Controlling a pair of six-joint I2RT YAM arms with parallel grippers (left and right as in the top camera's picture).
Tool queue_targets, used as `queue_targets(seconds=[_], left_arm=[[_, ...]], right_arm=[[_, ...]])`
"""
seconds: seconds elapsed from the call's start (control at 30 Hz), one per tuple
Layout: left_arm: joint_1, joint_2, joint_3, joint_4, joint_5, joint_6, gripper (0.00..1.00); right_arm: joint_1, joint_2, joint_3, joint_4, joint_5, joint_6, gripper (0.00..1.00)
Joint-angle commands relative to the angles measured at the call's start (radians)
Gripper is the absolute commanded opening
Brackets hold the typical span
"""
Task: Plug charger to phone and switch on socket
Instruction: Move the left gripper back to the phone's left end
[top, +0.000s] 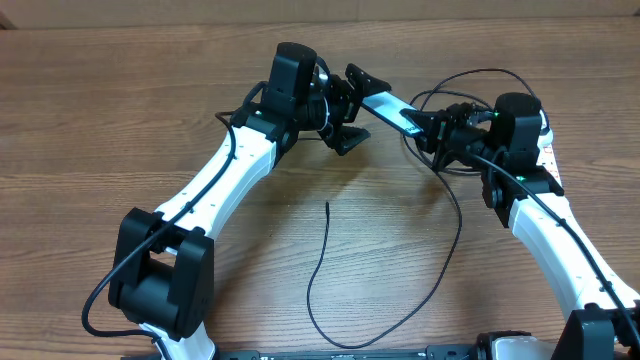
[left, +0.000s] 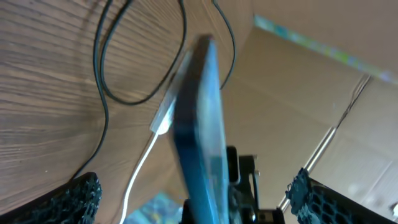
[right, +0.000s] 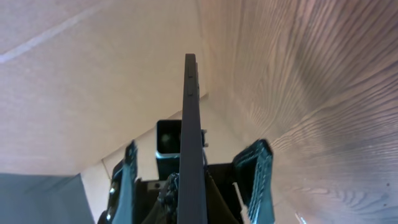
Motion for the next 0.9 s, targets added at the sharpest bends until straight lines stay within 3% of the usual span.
queue_targets(seconds=[0.0,0.5,0.87], left_arm=[[-0.001,-0.005,-0.010,0.007,-0.026,-0.058,0.99],[-0.026,-0.005,-0.010,0.006,-0.116,-0.151,1.00],[-0.035,-0.005,-0.010,-0.031,-0.130,-0.154,1.00]], right_arm=[[0.010,-0.002,0.021,0.033,-0.044,0.054,0.04],[0.037,-0.002,0.022,0.047,-0.051,0.083,0.04],[0.043,-0.002,0.021,0.046,-0.058,0.082,0.04]])
